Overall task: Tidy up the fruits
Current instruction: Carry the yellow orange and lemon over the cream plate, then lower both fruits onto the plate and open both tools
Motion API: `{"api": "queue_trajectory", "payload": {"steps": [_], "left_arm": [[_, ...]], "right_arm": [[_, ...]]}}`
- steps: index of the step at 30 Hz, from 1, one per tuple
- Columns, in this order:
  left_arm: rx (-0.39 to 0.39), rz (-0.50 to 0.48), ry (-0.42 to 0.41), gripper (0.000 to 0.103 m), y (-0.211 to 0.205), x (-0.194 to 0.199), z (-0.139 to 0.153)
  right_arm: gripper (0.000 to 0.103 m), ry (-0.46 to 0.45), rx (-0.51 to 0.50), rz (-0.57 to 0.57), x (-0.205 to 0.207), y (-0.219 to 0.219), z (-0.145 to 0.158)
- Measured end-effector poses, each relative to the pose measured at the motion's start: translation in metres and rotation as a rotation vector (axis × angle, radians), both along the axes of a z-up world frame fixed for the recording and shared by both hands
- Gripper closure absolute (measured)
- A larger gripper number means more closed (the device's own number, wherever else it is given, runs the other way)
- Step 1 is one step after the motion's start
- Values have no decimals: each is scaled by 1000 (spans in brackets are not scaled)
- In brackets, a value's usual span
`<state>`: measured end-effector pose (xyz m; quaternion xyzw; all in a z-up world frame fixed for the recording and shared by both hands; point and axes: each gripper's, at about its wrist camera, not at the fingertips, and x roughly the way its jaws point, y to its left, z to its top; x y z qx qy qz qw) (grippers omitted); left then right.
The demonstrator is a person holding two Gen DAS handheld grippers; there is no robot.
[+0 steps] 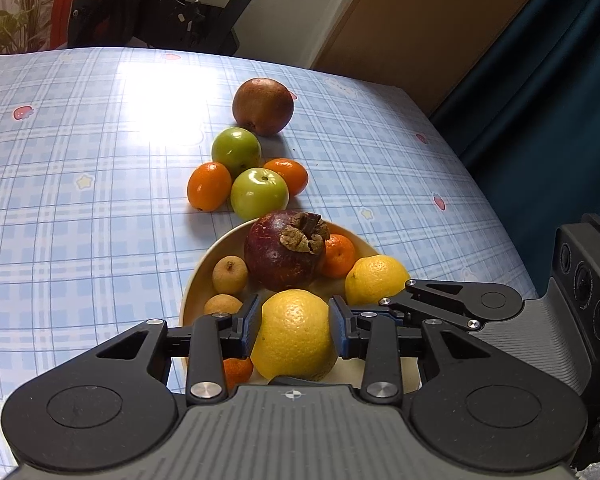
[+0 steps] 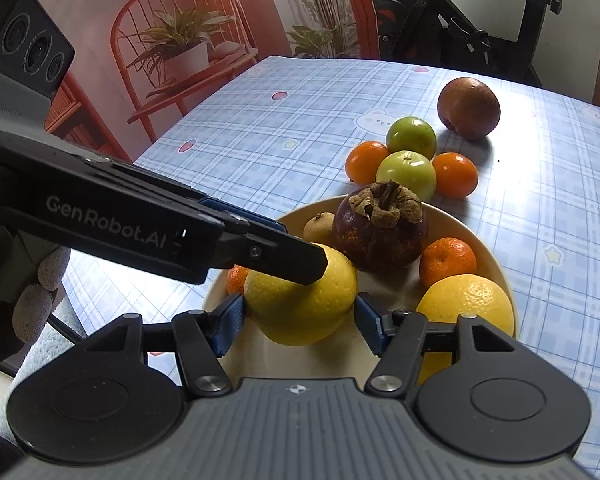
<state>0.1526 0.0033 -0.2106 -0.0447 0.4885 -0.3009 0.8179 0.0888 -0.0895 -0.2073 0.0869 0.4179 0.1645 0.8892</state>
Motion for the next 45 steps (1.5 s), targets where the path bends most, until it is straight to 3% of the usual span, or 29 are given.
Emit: {"api": "queue_trajectory", "payload": {"steps": [8, 25, 45], "left_arm": [[31, 17, -23, 64, 1, -2, 2], [16, 87, -60, 64, 17, -3, 19], [-6, 245, -195, 64, 40, 10, 55]], "right_arm": [[41, -1, -22, -2, -1, 1, -2], [40, -40, -39, -15, -6, -1, 5], [40, -198, -57, -224, -19, -81, 49]]}}
